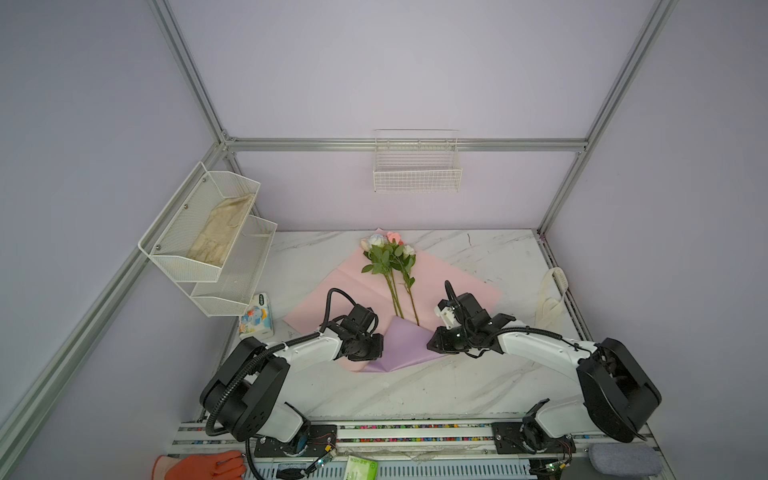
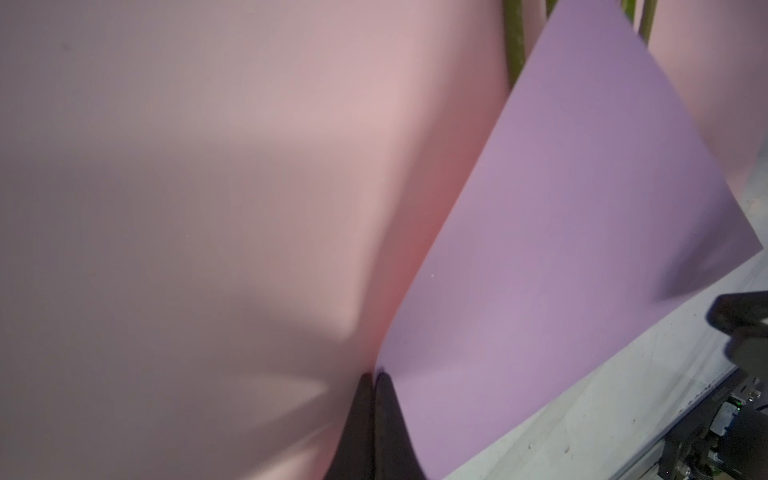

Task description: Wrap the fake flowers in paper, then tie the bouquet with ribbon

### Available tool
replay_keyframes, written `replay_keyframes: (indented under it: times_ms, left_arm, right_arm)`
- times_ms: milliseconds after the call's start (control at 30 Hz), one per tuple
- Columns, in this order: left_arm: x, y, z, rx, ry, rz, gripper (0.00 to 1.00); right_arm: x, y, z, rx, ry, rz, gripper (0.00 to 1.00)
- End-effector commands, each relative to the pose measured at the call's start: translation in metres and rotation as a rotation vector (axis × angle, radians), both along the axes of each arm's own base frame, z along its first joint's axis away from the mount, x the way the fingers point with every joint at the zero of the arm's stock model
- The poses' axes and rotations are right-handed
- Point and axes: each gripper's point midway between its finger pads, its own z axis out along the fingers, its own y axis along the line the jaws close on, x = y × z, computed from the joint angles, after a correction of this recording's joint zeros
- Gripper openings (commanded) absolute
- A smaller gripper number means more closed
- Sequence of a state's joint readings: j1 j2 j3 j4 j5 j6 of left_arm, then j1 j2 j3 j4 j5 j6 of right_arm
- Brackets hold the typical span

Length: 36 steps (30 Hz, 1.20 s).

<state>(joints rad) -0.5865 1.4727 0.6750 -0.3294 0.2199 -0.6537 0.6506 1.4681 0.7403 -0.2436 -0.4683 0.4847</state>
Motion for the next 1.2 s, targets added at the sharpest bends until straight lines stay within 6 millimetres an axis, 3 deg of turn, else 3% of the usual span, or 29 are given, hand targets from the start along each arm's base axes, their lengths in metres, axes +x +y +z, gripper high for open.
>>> replay_keyframes:
  times_ms: [0, 167, 267, 333, 433, 567, 667, 800, 867, 1033, 1167]
  left_arm:
    - [0.004, 0.001, 0.001, 0.003, -0.003, 0.015, 0.00]
    - [0.004, 0.004, 0.005, 0.021, -0.009, 0.013, 0.05]
    - [0.004, 0.008, 0.017, 0.034, -0.025, 0.020, 0.18]
    - [0.007, 0.012, 0.038, 0.030, -0.075, 0.038, 0.33]
    - [0.007, 0.017, 0.064, 0.014, -0.130, 0.053, 0.45]
    - [0.001, -0.008, 0.100, -0.144, -0.187, -0.004, 0.42]
    - [-0.008, -0.035, 0.109, -0.228, -0.167, -0.091, 0.33]
    - [-0.013, -0.064, 0.099, -0.264, -0.113, -0.169, 0.31]
    - [-0.015, -0.068, 0.081, -0.246, -0.053, -0.174, 0.26]
    - [-0.026, -0.037, 0.018, -0.078, 0.076, -0.045, 0.20]
    - [-0.045, -0.013, -0.007, -0.009, 0.137, 0.016, 0.19]
  right_arm:
    - [0.006, -0.005, -0.008, -0.053, -0.016, -0.019, 0.20]
    - [0.005, -0.018, -0.038, -0.152, 0.018, -0.042, 0.17]
    - [0.006, -0.019, -0.042, -0.159, 0.016, -0.044, 0.17]
    - [0.007, -0.017, -0.041, -0.149, 0.014, -0.041, 0.17]
    - [0.006, -0.017, -0.042, -0.151, 0.021, -0.039, 0.17]
    - [0.005, -0.017, -0.042, -0.154, 0.022, -0.031, 0.18]
    - [0.005, -0.018, -0.041, -0.156, 0.021, -0.027, 0.18]
    - [0.005, -0.018, -0.041, -0.161, 0.020, -0.020, 0.18]
    - [0.005, -0.017, -0.040, -0.162, 0.019, -0.019, 0.18]
    - [0.007, -0.021, -0.031, -0.175, 0.008, -0.031, 0.19]
    - [0.004, -0.036, -0.023, -0.246, 0.007, -0.061, 0.22]
